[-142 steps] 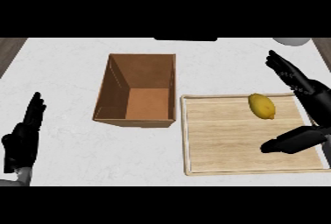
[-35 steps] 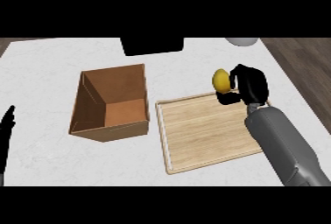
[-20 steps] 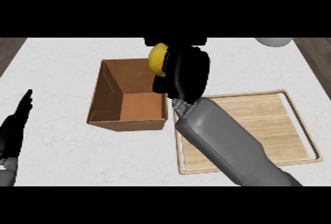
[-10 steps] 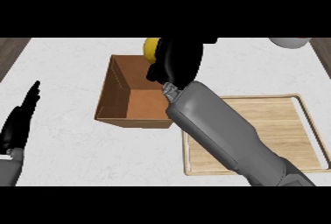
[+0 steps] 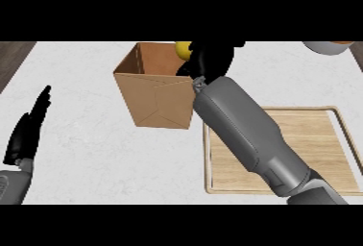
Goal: Pick the lemon from the tray and place it in the cardboard box
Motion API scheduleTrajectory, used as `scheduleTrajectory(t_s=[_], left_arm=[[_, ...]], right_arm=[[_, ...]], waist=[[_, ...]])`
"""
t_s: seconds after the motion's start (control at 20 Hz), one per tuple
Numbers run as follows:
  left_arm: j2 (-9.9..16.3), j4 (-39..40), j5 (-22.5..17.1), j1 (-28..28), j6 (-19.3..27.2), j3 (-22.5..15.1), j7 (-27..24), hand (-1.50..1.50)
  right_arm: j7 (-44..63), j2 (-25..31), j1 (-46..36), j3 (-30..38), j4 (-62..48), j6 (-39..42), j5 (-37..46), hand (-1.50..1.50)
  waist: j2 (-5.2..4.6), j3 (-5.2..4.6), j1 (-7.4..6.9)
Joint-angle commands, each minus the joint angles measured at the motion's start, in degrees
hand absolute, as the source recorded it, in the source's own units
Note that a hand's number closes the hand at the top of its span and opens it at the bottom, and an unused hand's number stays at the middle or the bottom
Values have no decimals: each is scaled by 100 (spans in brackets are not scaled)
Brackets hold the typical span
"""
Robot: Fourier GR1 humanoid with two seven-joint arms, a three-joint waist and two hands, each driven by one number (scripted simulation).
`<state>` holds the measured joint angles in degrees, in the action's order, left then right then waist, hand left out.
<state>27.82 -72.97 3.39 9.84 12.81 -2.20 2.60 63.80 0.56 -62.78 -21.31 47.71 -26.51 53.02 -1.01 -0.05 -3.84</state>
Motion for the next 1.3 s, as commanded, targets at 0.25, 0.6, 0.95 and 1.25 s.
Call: scheduleTrajectory(t_s=[0.25,0.6,0.95,1.25], left_arm=[[-136,-46,127,260,43,-71,224,0],[-20,-151,67,-104,-83,70,133,0],[-30,54,75,-100,-5,239,208,0],[-68,-56,100,-553,107,367,19,0]], right_arm=[[-144,-53,-66,283,-1022,-1781,-765,-150],[-142,-53,-225,-281,-1164,-3104,-487,-150],[344,-54,80,-209,-296,-3943,125,-150],[631,-55,1083,-100,1087,-3615,874,-150]], waist=[[-19,6,-39],[43,2,5],[155,4,377],[211,5,563]])
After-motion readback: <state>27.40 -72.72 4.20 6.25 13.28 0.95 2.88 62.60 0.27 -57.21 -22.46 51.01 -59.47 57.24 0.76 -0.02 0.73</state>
